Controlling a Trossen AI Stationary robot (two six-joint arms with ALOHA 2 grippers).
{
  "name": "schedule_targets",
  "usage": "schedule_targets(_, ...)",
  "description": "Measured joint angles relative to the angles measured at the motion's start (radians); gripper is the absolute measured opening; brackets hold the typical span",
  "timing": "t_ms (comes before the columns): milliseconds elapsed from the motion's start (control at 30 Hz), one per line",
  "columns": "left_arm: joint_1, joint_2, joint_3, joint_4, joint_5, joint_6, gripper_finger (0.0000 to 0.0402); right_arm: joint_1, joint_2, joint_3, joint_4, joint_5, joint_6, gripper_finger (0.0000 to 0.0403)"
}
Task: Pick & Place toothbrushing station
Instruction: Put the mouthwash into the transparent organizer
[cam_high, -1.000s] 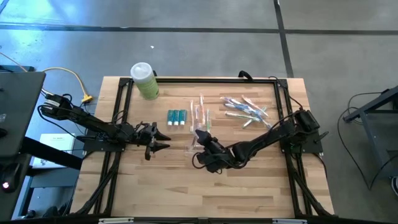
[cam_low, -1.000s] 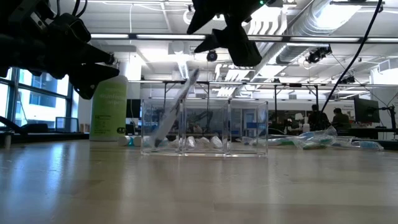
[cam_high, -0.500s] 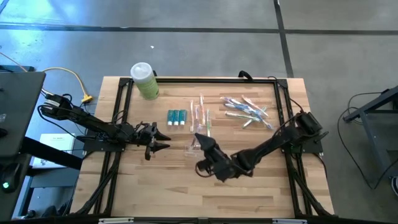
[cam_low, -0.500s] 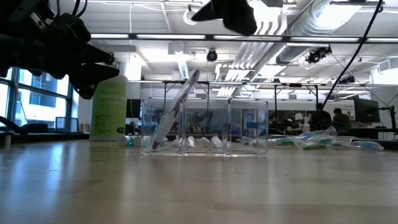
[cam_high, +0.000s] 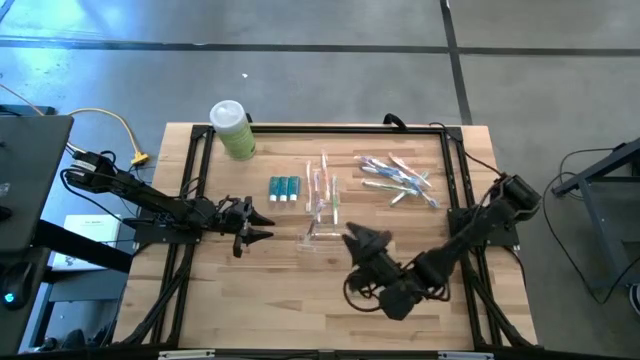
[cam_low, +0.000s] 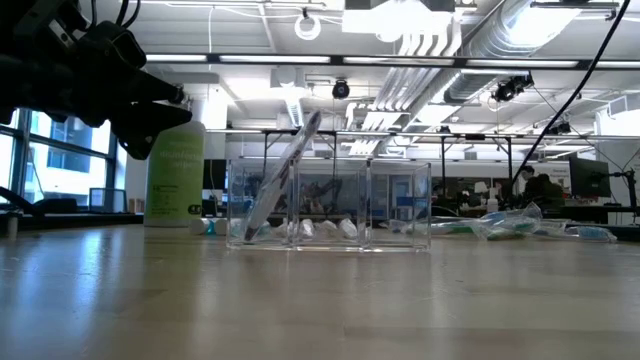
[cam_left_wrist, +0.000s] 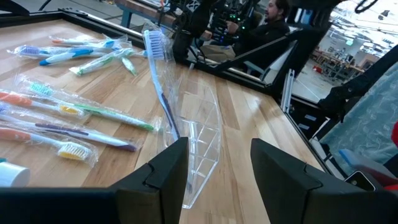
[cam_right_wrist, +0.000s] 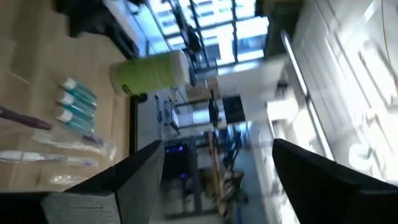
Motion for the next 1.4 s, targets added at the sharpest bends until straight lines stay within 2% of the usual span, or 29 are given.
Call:
schedule_targets(100,0.000,0.000,0.000,0.000,0.000,0.000,0.0170,0.036,-0.048,0.000,-0.252,0.030,0.296,0.0291)
schedule_targets(167,0.000,0.000,0.000,0.000,0.000,0.000,0.0170,0.063,-0.083,0.000,-0.442,0.000,0.546,0.0291)
schedule_targets(367,0.000,0.000,0.000,0.000,0.000,0.000,0.0170,0.101,-0.172,-0.002,-0.941,-0.328,1.300,0.0291)
schedule_targets(433,0.000,0.000,0.000,0.000,0.000,0.000,0.0170,0.096,-0.184,-0.018,-1.042,-0.385,1.465,0.0291)
schedule_targets(633,0.000,0.000,0.000,0.002,0.000,0.000,0.0170,0.089,-0.185,-0.070,-1.240,-0.404,1.825,0.0291)
schedule_targets(733,0.001,0.000,0.000,0.019,-0.007,0.000,0.0170,0.089,-0.185,-0.104,-1.301,-0.445,1.951,0.0291)
schedule_targets(933,0.001,0.000,0.000,0.019,-0.013,-0.016,0.0170,0.108,-0.185,-0.175,-1.362,-0.432,2.089,0.0291)
schedule_targets(1167,0.014,0.000,0.001,0.026,-0.064,-0.017,0.0170,0.082,-0.184,-0.237,-1.365,-0.375,2.193,0.0291)
schedule_targets(1400,0.044,0.000,0.036,-0.002,-0.102,-0.012,0.0170,0.046,-0.184,-0.257,-1.366,-0.369,2.212,0.0291)
